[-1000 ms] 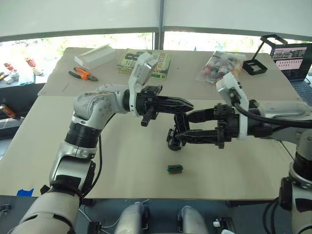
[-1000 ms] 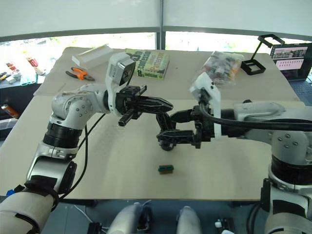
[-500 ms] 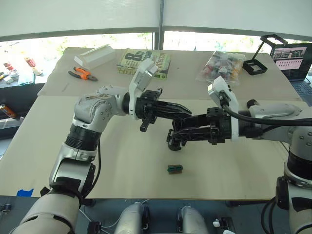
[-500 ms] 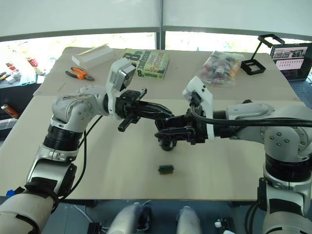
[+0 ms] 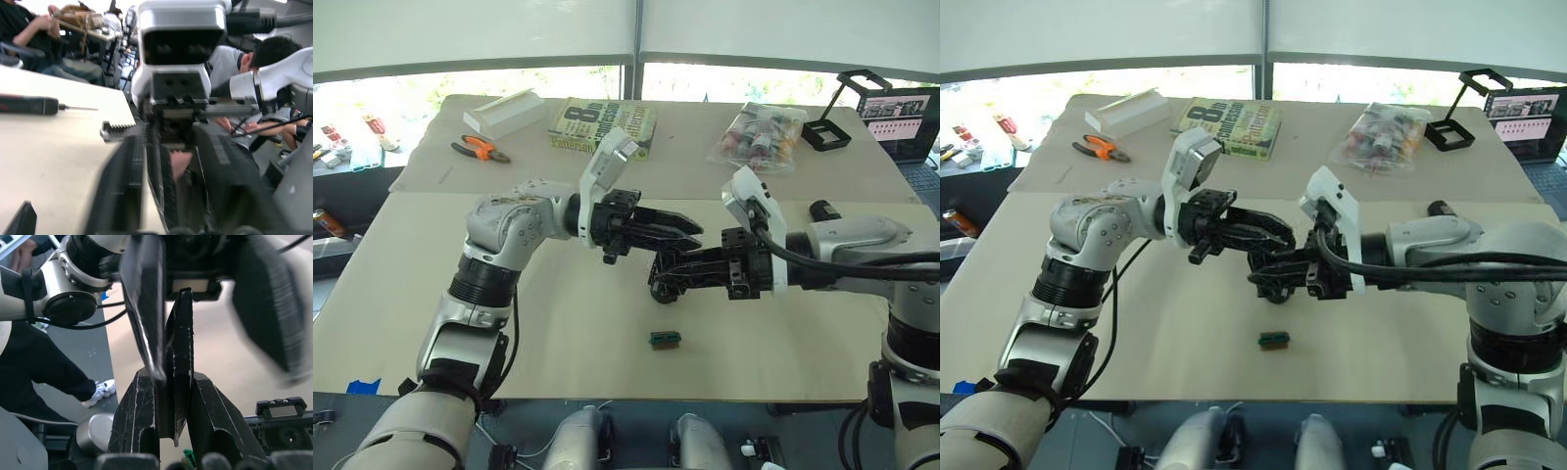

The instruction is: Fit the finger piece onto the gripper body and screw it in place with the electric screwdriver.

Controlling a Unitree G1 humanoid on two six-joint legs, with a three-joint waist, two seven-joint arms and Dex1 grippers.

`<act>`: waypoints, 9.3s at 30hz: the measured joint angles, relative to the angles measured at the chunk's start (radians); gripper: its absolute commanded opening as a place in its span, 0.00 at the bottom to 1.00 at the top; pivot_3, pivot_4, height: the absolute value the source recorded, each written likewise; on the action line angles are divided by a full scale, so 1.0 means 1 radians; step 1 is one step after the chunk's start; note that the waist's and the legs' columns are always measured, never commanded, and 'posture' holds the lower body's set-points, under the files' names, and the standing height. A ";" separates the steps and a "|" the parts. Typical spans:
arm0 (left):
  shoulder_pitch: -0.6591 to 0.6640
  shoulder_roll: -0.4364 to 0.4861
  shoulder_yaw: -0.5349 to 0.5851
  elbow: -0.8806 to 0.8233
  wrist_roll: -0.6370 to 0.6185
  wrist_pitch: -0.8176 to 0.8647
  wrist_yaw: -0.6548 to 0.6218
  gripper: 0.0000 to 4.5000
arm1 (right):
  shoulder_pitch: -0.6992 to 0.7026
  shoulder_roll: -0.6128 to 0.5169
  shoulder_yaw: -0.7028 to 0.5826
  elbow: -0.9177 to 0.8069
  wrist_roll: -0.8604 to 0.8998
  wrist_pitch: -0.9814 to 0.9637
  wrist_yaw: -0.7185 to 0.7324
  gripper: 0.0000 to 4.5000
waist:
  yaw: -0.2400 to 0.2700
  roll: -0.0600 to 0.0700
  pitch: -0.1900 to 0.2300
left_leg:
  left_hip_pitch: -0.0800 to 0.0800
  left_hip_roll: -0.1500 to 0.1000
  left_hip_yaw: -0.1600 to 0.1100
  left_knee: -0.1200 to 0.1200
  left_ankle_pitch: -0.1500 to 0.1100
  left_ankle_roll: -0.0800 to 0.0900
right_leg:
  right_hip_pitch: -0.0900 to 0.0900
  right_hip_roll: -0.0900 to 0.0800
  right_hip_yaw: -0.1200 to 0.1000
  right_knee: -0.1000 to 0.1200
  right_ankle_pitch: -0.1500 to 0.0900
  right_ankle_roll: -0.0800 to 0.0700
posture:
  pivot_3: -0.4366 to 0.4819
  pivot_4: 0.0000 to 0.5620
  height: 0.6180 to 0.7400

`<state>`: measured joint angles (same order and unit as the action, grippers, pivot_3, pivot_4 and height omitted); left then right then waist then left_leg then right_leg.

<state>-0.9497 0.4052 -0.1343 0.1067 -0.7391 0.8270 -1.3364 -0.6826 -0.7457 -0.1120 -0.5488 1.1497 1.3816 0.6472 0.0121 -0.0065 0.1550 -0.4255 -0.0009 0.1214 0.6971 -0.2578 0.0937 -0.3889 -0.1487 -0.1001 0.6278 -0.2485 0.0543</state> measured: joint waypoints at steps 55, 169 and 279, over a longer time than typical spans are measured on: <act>0.047 -0.276 -0.041 1.002 0.696 -1.229 -0.023 0.51 | 0.452 0.140 0.110 0.143 -0.604 -1.071 0.327 0.09 | 0.009 -0.004 0.001 | -0.002 -0.001 -0.001 0.007 -0.003 0.005 | 0.000 -0.002 -0.002 0.000 0.000 0.000 | 0.48 0.27 1.00; 0.051 -0.296 -0.021 0.997 0.732 -1.182 0.043 0.75 | 0.416 0.169 0.068 0.187 -0.585 -1.056 0.353 1.00 | 0.008 -0.004 -0.007 | -0.001 -0.001 -0.004 0.010 -0.004 0.007 | 0.002 -0.006 -0.003 0.000 0.001 0.001 | 0.48 0.27 1.00; 0.612 0.219 0.157 -0.346 0.127 -0.554 0.036 1.00 | 0.939 -0.128 -0.307 0.181 -0.715 -0.658 0.236 1.00 | 0.001 0.013 -0.001 | 0.006 0.002 0.003 -0.002 -0.001 0.000 | 0.001 -0.001 0.006 -0.002 -0.001 -0.001 | 0.48 0.27 1.00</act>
<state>-0.3377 0.6243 0.0227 -0.2397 -0.6117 0.2731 -1.3004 0.2567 -0.8736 -0.4191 -0.3675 0.4349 0.7235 0.8837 0.0131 0.0061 0.1541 -0.4191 0.0010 0.1247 0.6955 -0.2584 0.0942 -0.3875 -0.1496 -0.0943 0.6260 -0.2498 0.0536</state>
